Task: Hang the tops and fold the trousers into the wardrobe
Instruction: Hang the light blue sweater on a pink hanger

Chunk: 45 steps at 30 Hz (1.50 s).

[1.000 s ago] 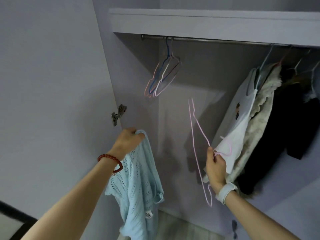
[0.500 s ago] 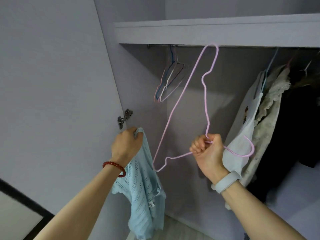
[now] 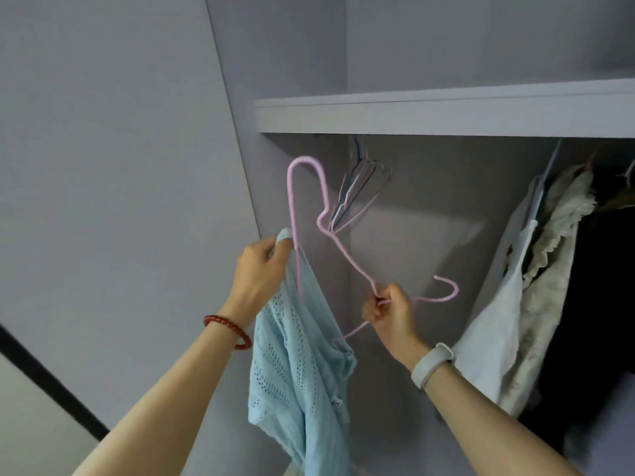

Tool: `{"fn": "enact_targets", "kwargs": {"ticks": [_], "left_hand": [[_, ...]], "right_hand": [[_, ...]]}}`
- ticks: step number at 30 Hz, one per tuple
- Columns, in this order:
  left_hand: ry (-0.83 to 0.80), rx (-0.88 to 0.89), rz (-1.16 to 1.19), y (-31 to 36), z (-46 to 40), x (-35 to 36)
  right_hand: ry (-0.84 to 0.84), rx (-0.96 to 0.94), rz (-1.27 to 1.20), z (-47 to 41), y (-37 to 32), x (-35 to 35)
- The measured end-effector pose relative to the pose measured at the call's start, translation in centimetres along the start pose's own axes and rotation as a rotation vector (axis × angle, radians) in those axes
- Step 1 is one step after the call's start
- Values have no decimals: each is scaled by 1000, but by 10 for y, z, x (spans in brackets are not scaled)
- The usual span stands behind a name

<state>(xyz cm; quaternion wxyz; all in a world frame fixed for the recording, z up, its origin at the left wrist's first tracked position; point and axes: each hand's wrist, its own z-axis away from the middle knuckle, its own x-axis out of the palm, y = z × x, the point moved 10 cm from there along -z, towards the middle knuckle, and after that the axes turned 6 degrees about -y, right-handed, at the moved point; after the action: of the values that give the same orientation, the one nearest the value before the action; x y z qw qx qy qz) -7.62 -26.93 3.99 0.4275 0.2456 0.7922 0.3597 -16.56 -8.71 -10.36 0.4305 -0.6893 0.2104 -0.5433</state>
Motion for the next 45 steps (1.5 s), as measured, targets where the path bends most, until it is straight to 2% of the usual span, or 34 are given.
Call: {"fn": "enact_targets", "kwargs": {"ticks": [2, 4, 7, 9, 12, 16, 21, 22, 24, 26, 27, 29, 32, 34, 37, 41, 45], "left_hand": [[78, -58, 136, -2, -5, -22], [156, -114, 170, -11, -5, -46], [194, -112, -150, -31, 0, -71], [143, -157, -337, -49, 8, -66], [14, -214, -432, -73, 16, -41], [-46, -195, -351, -86, 23, -23], [-43, -144, -243, -80, 17, -21], [-80, -139, -214, -79, 16, -18], [-274, -135, -216, -80, 17, -1], [-514, -154, -330, -92, 30, 21], [-572, -169, -392, -101, 36, 26], [-547, -194, -416, -116, 40, 21], [-520, -260, -326, -140, 44, 9], [-498, -280, -371, -148, 46, 4], [-378, -199, -429, -139, 40, -5], [-295, -158, -311, -127, 31, -12], [-378, -109, -348, -118, 26, -4]], "right_hand": [[49, 56, 222, -5, 20, -23], [97, 94, 514, -6, 21, -47], [108, 65, 866, -8, -2, -61], [28, -8, 976, -12, -19, -48], [-140, -105, 1086, -19, -34, -10], [-414, -52, 1300, -18, -22, 33], [-513, 129, 1578, -19, 11, 28], [-507, 143, 1580, -18, 17, 27], [-417, 76, 1439, -20, 10, 31], [-326, -35, 1332, -24, -7, 34], [-307, -66, 1310, -26, -12, 34], [-291, -83, 1297, -29, -17, 32], [-264, -117, 1256, -30, -30, 26], [-250, -177, 1253, -31, -44, 25], [-261, -197, 1363, -32, -54, 19], [-218, -106, 1464, -36, -53, -9], [-184, -108, 1473, -34, -52, -12]]}}
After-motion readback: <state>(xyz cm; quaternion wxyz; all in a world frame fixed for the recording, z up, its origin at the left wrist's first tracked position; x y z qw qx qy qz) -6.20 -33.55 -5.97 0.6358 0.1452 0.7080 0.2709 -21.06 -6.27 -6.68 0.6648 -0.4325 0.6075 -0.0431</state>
